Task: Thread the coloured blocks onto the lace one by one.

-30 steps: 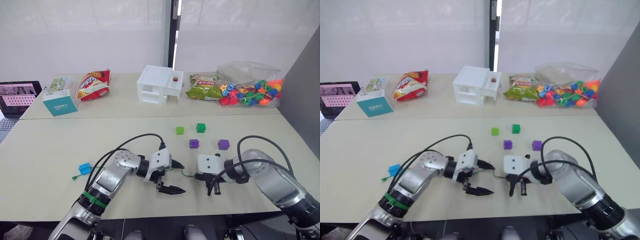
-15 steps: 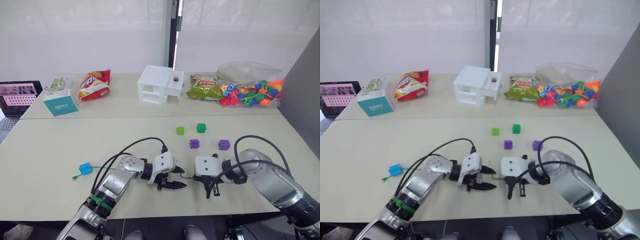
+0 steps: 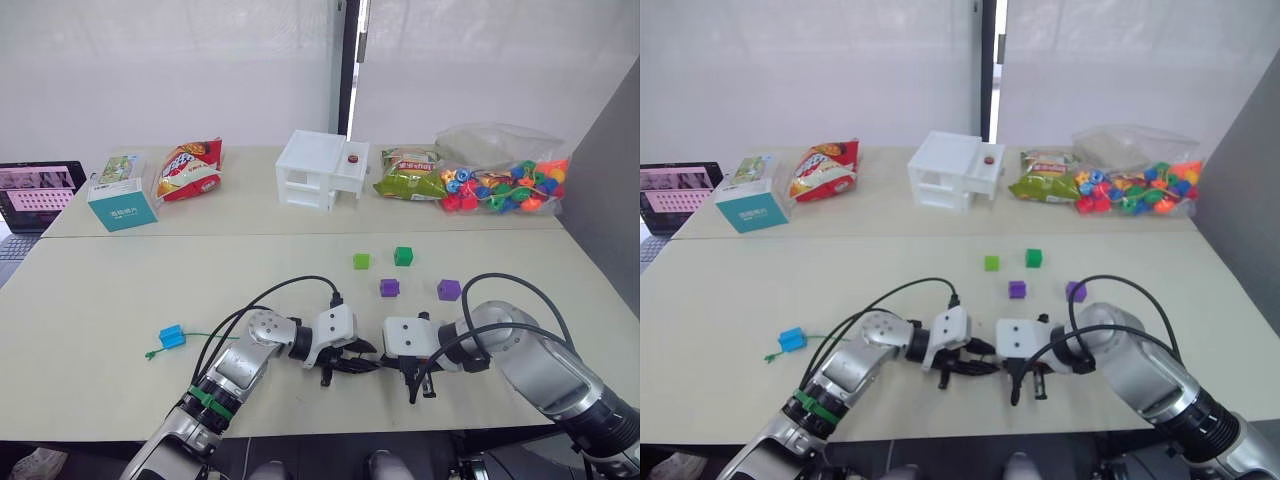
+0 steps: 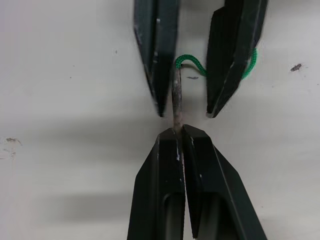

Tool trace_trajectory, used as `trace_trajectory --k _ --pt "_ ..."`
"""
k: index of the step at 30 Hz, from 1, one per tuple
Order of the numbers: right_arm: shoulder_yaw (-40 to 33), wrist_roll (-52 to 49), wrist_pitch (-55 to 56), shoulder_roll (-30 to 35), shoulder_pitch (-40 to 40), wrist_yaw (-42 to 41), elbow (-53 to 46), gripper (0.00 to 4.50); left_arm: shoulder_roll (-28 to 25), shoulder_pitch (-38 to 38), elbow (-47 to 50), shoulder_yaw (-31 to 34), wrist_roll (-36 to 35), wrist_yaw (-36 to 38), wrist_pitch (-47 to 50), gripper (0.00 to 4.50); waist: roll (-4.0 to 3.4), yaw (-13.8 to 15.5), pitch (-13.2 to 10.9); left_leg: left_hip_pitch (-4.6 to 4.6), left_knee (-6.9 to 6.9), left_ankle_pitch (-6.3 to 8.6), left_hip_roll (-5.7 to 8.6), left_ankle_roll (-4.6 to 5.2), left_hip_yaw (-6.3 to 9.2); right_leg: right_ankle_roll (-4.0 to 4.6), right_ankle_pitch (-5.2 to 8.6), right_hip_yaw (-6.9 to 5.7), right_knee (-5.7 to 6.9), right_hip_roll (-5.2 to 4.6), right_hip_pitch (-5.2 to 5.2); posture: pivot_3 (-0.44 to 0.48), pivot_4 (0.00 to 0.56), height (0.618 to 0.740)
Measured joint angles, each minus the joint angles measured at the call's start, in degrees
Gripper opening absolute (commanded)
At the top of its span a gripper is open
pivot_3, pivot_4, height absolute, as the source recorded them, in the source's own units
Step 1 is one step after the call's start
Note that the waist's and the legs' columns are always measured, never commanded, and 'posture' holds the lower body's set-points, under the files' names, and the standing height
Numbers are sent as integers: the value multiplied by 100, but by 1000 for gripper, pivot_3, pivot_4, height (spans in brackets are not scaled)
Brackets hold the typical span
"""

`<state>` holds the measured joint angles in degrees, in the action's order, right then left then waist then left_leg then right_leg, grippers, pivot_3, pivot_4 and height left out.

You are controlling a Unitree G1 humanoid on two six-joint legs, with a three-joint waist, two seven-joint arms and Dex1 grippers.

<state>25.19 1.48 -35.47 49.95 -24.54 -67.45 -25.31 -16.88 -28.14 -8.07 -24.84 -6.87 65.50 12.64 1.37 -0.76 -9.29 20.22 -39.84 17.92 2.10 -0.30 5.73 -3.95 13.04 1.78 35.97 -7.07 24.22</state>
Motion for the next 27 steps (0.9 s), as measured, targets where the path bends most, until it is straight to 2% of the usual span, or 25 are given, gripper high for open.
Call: trace_trajectory --k 1,12,17,22,25,27 --pt "1 1 0 3 -1 -2 5 0 -1 1 -1 -5 1 24 0 26 0 1 0 0 0 0 0 0 0 0 0 0 0 0 0 0 150 740" --pt "-25 -59 -33 1 -12 0 55 0 -19 1 -2 -5 3 30 -13 26 0 2 0 0 0 0 0 -1 0 0 0 0 -1 0 0 0 150 740" --pt "-549 -524 -373 226 427 -11 -83 1688 -65 9 4 2 -2 36 -23 0 -1 37 -1 5 0 0 4 0 2 0 0 0 -1 -3 0 0 150 740" --pt "-2201 -1441 -929 270 1296 144 -498 3340 -5 67 13 86 -51 27 -17 0 -1 108 -1 5 1 1 4 2 2 -1 -1 0 -4 -4 -1 0 150 740" --pt "-3373 -1926 -1260 -138 2012 507 -736 3340 29 121 22 132 -186 38 4 0 -1 147 -1 4 1 1 4 2 4 -1 -1 0 -2 -4 -3 0 150 740" --pt "-3833 -2092 -1253 -415 2216 809 -806 3340 27 126 22 156 -236 43 13 0 -1 144 -1 3 -1 1 4 2 -3 -1 -1 5 -4 -4 -4 0 150 740"
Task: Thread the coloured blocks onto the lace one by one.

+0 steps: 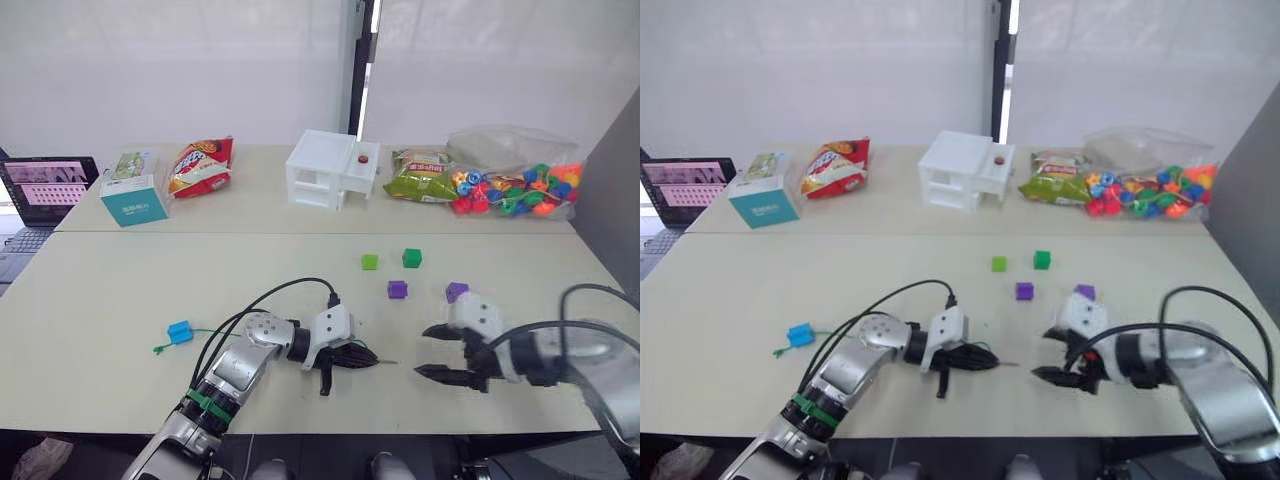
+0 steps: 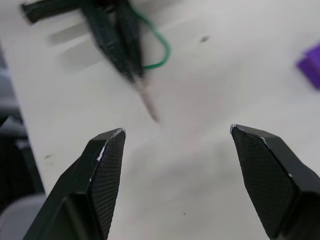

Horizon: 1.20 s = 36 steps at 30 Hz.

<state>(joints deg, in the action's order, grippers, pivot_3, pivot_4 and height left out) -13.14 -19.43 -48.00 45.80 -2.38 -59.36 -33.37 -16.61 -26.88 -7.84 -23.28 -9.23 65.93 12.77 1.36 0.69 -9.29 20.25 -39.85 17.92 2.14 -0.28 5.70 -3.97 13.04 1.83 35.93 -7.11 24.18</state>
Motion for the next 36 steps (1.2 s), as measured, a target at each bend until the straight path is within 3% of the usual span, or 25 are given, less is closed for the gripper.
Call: trace_trajectory --k 3,6,10,15,23,36 --pt "-915 -140 291 -1260 331 1005 -170 3340 22 10 2 48 -48 12 11 0 -2 -2 1 -4 1 -1 -1 -1 3 0 0 0 5 2 -2 0 150 740" --pt "-1231 -64 714 -2061 748 1893 -192 3340 36 12 2 63 -121 20 22 0 -7 -6 2 -4 0 -2 1 -3 0 0 0 6 10 1 2 0 150 740" --pt "-1137 432 1491 -2742 1278 2815 50 3340 37 13 2 67 -140 19 80 0 -14 -26 4 -7 1 -2 1 -3 -4 0 0 8 13 1 3 0 150 740" --pt "-805 708 2158 -3408 1390 3536 496 3340 36 13 12 65 -152 19 103 0 -21 -102 5 -10 4 -3 0 -5 -3 0 0 10 14 2 3 0 150 740" --pt "-554 855 2765 -3485 1287 4017 1257 3340 8 117 147 74 -170 -78 156 0 -27 -144 7 -11 5 -3 1 -5 -3 0 0 13 13 2 2 0 150 740" --pt "-141 943 3152 -3033 -125 3975 2848 3340 -125 237 376 90 -167 -289 444 0 -27 -204 7 -31 6 -3 -5 -4 -15 2 -1 30 15 12 -8 0 150 740"
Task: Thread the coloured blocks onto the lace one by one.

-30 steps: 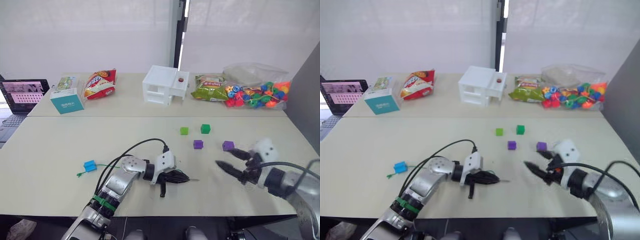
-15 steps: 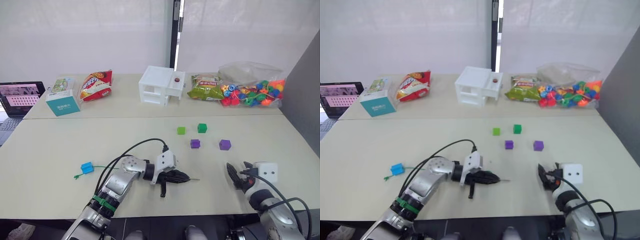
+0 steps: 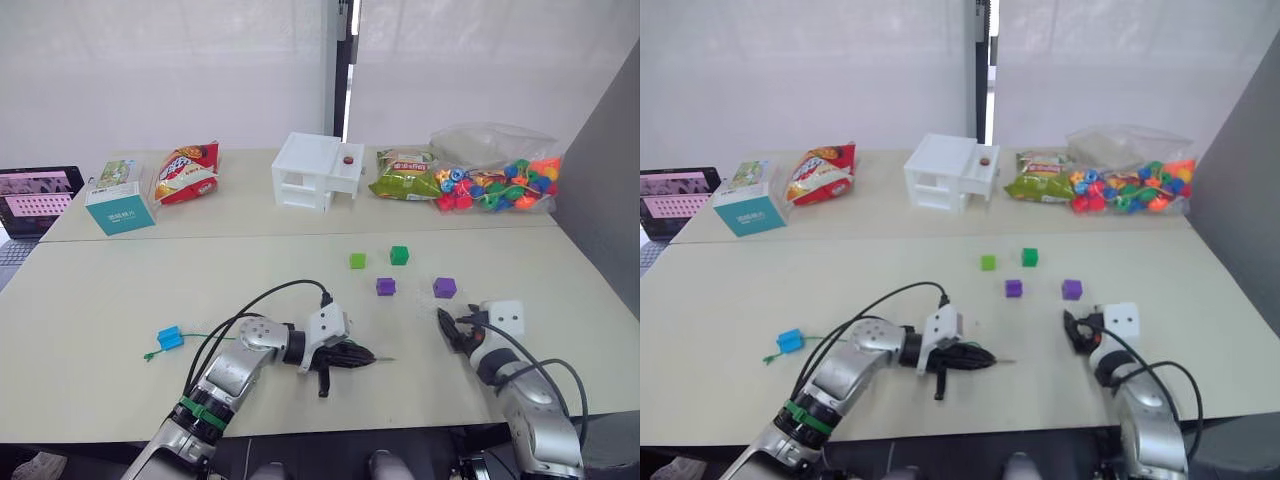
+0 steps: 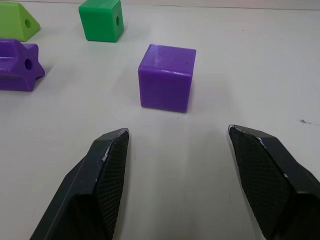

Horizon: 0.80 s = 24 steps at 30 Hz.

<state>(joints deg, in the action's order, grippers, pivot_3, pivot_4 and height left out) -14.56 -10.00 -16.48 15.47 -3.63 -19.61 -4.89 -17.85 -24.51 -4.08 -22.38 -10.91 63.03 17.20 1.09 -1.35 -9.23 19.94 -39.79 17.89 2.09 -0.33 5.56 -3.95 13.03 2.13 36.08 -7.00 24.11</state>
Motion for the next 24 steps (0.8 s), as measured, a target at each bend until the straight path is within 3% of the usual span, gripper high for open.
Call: trace_trajectory --k 12,15,19,24 --pt "203 22 301 68 -1032 55 1190 3340 -1 31 103 5 -34 -66 23 0 0 -106 0 -10 1 0 -4 0 -6 4 -3 10 2 5 -4 0 150 740" --pt "203 23 385 71 -1208 116 1419 2597 9 34 103 5 -40 -54 17 0 0 -106 0 -10 1 0 -4 0 -6 4 -3 11 3 5 -3 0 150 740" --pt "202 10 465 68 -1285 156 1544 1272 11 34 103 5 -40 -45 10 0 0 -105 0 -9 1 0 -3 0 -6 4 -4 13 2 5 -3 0 150 740" --pt "204 -17 470 -55 -900 310 1107 1155 41 38 103 -5 -49 -11 10 0 -1 -71 1 -7 8 0 -3 0 1 3 -4 11 5 5 1 0 150 740"
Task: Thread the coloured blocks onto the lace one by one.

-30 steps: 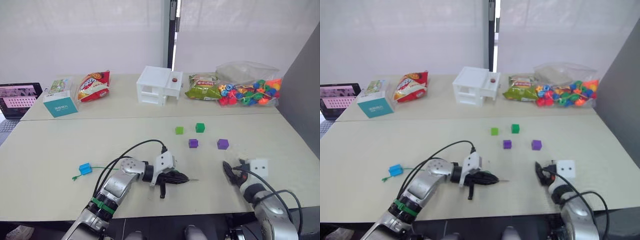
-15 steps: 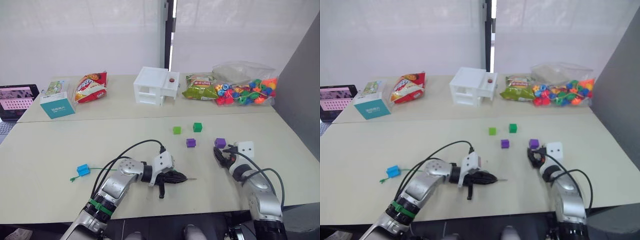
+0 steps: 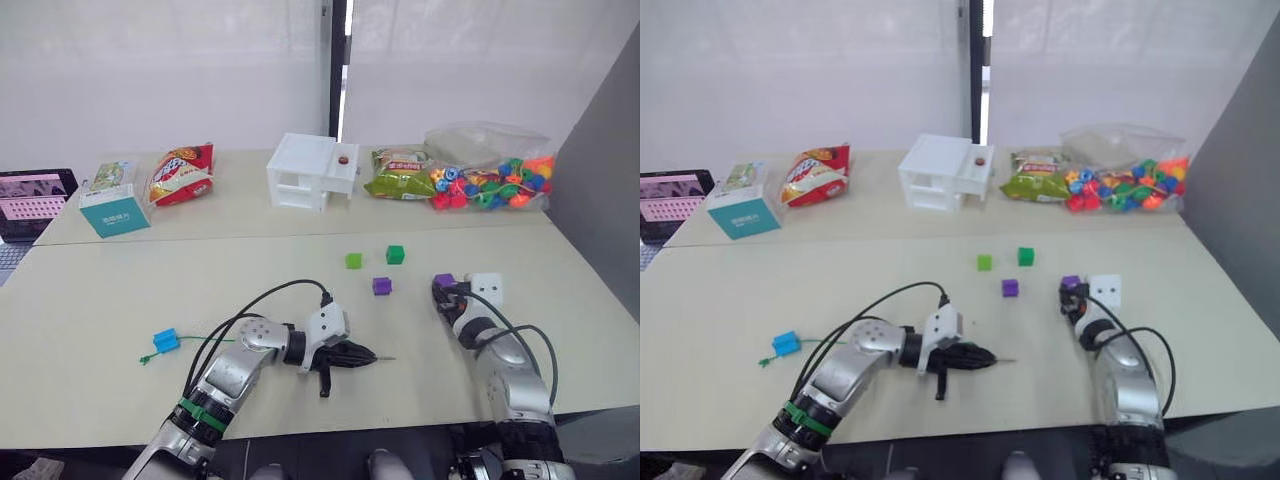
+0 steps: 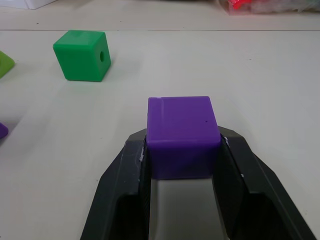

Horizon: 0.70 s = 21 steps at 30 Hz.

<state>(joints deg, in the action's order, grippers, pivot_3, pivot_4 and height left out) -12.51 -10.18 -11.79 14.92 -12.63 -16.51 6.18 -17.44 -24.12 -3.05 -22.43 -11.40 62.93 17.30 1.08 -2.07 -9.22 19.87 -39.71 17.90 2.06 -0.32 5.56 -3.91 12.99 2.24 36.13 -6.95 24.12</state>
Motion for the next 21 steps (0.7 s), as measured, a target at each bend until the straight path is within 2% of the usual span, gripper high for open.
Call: trace_trajectory --k 2,11,15,21 --pt "27 -16 -34 -55 278 45 -356 1155 -1 3 0 -2 0 18 -2 0 -1 11 0 1 1 2 1 4 2 0 0 0 2 0 3 0 150 740" --pt "296 -468 -1220 -198 2674 115 -3261 1155 154 21 -19 4 -11 25 -246 0 -5 133 3 7 17 7 2 10 3 -2 1 -3 -20 -1 4 0 150 740" --pt "413 -666 -1672 -220 3335 172 -4081 1155 201 46 -27 35 -57 39 -264 0 -5 150 3 7 18 6 1 10 7 -2 2 -8 -18 0 3 0 150 740" --pt "561 -694 -2005 -360 3712 396 -4596 1155 305 50 -64 49 -164 63 -318 0 -7 263 4 4 50 4 -4 6 35 6 6 -34 -18 6 6 0 150 740"
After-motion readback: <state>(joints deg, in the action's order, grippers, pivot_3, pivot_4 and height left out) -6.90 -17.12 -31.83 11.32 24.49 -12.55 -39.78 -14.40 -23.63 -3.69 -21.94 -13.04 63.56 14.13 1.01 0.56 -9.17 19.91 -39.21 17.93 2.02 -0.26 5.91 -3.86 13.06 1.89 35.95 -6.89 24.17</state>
